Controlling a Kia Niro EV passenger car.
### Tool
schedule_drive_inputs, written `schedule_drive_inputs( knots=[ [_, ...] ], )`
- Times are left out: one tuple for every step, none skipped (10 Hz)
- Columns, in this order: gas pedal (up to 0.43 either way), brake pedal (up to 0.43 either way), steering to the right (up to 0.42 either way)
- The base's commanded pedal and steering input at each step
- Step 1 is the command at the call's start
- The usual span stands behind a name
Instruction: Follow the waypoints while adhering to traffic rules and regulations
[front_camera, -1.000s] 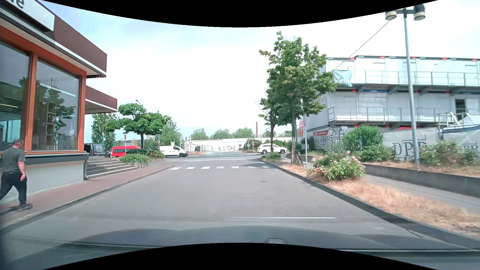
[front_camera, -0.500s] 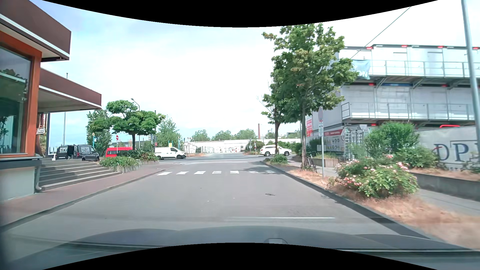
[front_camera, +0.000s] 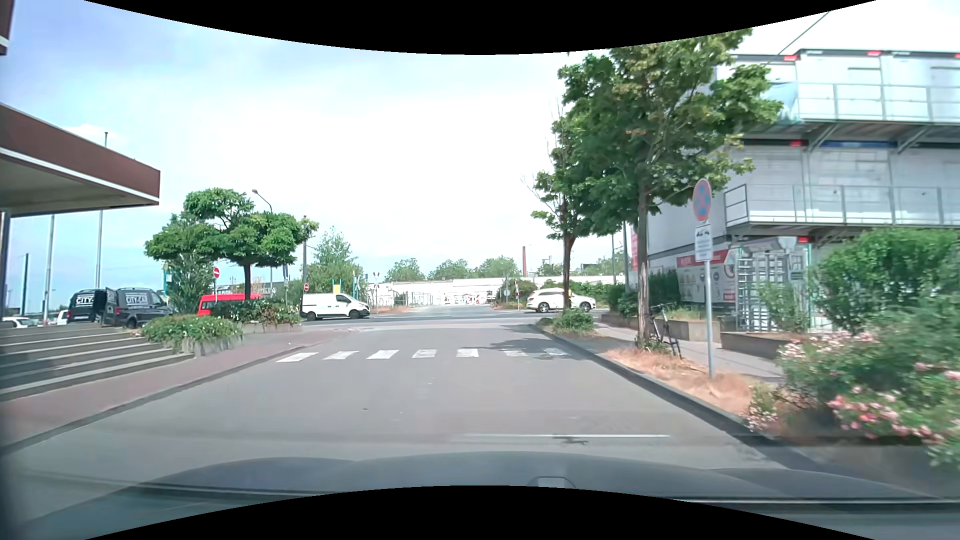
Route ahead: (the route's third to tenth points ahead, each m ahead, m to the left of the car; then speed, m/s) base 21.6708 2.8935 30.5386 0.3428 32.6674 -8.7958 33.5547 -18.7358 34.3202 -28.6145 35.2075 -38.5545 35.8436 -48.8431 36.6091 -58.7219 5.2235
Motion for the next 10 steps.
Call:
schedule_drive_inputs(
  knots=[
    [0.130, 0.000, -0.053],
    [0.110, 0.000, -0.057],
    [0.098, 0.000, -0.060],
    [0.098, 0.000, -0.061],
    [0.098, 0.000, -0.060],
    [0.098, 0.000, -0.058],
    [0.079, 0.000, -0.053],
    [0.079, 0.000, -0.046],
    [0.067, 0.000, -0.032],
    [0.067, 0.000, -0.018]
  ],
)
